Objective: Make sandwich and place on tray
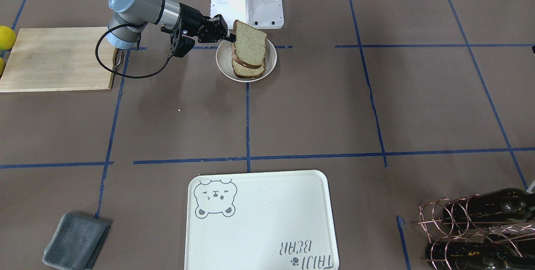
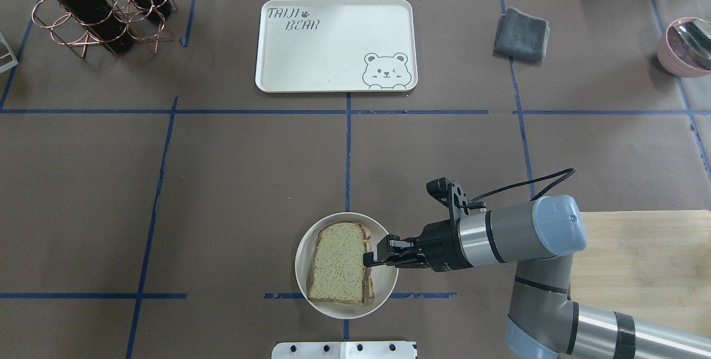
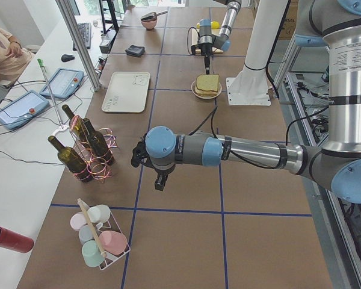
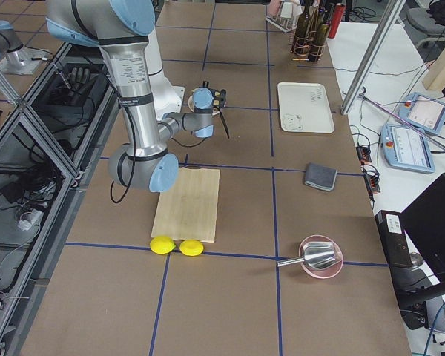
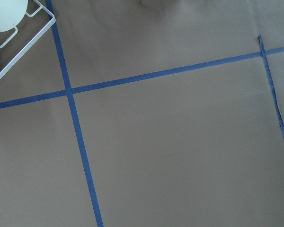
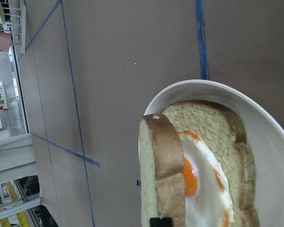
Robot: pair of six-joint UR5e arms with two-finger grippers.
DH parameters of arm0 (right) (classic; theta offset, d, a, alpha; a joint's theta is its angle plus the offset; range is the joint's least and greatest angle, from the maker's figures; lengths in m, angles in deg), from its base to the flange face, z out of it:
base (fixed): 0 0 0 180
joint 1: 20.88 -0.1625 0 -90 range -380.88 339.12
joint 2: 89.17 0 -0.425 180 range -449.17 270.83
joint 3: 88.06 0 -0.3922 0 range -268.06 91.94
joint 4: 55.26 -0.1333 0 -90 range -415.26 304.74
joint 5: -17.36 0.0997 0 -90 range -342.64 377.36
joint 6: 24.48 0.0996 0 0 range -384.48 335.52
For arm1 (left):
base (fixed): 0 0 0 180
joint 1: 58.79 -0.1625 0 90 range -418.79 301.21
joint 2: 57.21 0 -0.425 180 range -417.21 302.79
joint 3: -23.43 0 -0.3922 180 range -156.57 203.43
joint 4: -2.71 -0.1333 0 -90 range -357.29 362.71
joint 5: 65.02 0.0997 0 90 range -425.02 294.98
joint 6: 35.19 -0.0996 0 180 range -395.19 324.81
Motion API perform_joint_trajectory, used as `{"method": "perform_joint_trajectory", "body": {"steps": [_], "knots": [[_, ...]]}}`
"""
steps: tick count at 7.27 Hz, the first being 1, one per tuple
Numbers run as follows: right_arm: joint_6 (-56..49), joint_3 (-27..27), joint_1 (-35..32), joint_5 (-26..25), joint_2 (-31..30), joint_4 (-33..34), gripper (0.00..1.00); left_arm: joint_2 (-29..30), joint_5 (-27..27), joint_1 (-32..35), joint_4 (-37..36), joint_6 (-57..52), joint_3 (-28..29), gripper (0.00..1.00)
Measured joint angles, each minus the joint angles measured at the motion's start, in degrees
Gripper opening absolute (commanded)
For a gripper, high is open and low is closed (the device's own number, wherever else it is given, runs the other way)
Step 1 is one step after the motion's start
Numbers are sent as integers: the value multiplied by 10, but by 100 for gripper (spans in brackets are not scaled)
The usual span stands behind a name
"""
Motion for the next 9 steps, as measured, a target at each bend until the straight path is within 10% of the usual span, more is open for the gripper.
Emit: {"method": "perform_joint_trajectory", "body": {"steps": [2,4,6,8,9], "knots": [[-4,4,0,-5,0,0,0,0,0,0,0,0,-1,100],[-9,9,0,-9,1,0,46,0,0,0,1,-1,-1,100],[-12,11,1,-11,1,0,55,-1,0,1,2,-4,0,100],[-12,11,-6,-9,1,0,100,-3,-4,1,2,-4,0,100],[-11,8,-18,-4,-2,1,100,-3,-20,-2,8,-3,0,100]]}}
